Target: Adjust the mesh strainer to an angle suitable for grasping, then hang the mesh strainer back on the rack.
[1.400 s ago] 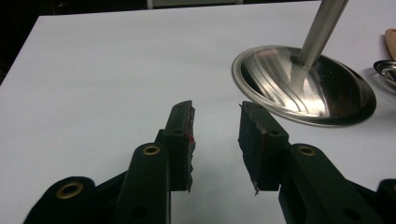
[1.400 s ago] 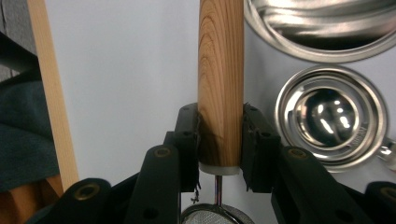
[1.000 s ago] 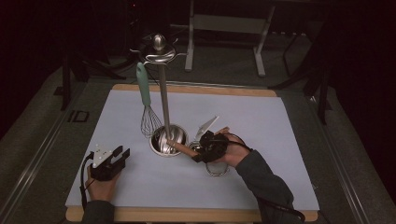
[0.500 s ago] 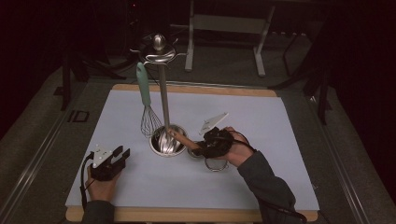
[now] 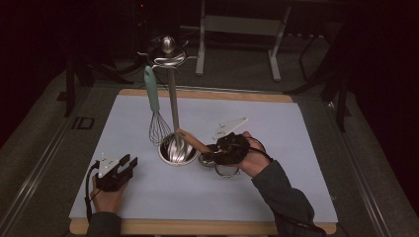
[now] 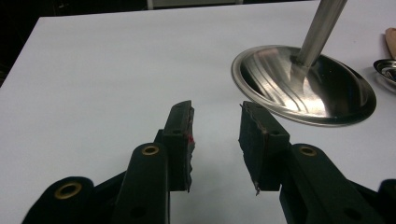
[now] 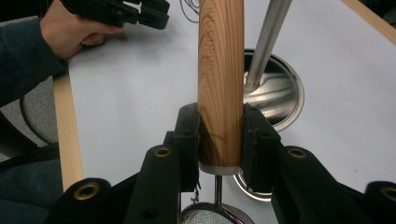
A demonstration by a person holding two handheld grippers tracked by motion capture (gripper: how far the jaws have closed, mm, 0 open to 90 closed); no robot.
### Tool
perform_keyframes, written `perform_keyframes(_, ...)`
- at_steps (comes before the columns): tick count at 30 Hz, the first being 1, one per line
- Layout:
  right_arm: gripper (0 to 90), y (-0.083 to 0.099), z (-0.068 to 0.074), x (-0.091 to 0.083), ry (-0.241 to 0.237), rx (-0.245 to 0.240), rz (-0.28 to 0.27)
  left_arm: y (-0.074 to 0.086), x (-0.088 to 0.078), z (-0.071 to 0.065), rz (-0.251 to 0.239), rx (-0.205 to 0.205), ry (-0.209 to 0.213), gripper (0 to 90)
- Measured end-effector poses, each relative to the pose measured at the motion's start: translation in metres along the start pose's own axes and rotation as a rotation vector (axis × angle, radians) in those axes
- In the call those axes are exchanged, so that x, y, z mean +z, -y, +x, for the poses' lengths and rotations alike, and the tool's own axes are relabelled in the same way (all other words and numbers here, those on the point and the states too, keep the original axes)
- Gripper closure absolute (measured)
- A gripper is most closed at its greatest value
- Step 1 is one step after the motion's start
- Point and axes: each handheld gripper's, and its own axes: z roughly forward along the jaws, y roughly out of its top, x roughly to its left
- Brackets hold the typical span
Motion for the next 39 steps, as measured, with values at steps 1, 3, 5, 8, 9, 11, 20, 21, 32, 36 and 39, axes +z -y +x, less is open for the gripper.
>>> perform_keyframes(1, 70.8, -0.001, 0.001, -0.002, 0.004, 0.0, -0.01, 0.0, 0.0, 0.0, 0.001, -0.001, 0.001, 64.7)
perform_keyframes(3, 70.8, -0.003, 0.002, -0.004, 0.01, 0.002, -0.02, 0.0, 0.0, 0.0, 0.002, -0.001, 0.0, 64.7)
perform_keyframes(5, 70.8, -0.004, 0.002, -0.006, 0.016, -0.001, -0.034, 0.0, 0.0, 0.0, 0.002, 0.0, 0.0, 64.7)
perform_keyframes(8, 70.8, -0.005, 0.002, -0.009, 0.023, -0.004, -0.047, 0.0, 0.0, 0.0, 0.002, 0.002, -0.001, 64.7)
perform_keyframes(9, 70.8, -0.007, 0.003, -0.012, 0.029, -0.009, -0.059, 0.0, 0.0, 0.0, 0.003, 0.003, 0.0, 64.7)
perform_keyframes(11, 70.8, -0.009, 0.003, -0.014, 0.034, -0.01, -0.071, 0.0, 0.0, 0.0, 0.001, 0.003, 0.0, 64.7)
perform_keyframes(20, 70.8, -0.014, 0.0, -0.019, 0.042, -0.01, -0.09, 0.0, 0.0, 0.0, 0.002, 0.002, 0.0, 64.7)
perform_keyframes(21, 70.8, -0.014, 0.0, -0.019, 0.043, -0.011, -0.092, 0.0, 0.0, 0.0, 0.002, 0.002, 0.0, 64.7)
perform_keyframes(32, 70.8, -0.018, -0.002, -0.023, 0.056, -0.005, -0.121, 0.0, 0.001, 0.0, 0.004, 0.002, 0.0, 64.6)
perform_keyframes(36, 70.8, -0.02, -0.003, -0.025, 0.057, -0.004, -0.138, 0.0, 0.001, 0.0, 0.003, 0.002, 0.0, 64.6)
perform_keyframes(39, 70.8, -0.021, -0.003, -0.027, 0.055, -0.008, -0.15, 0.0, 0.0, 0.0, 0.003, 0.003, 0.0, 64.3)
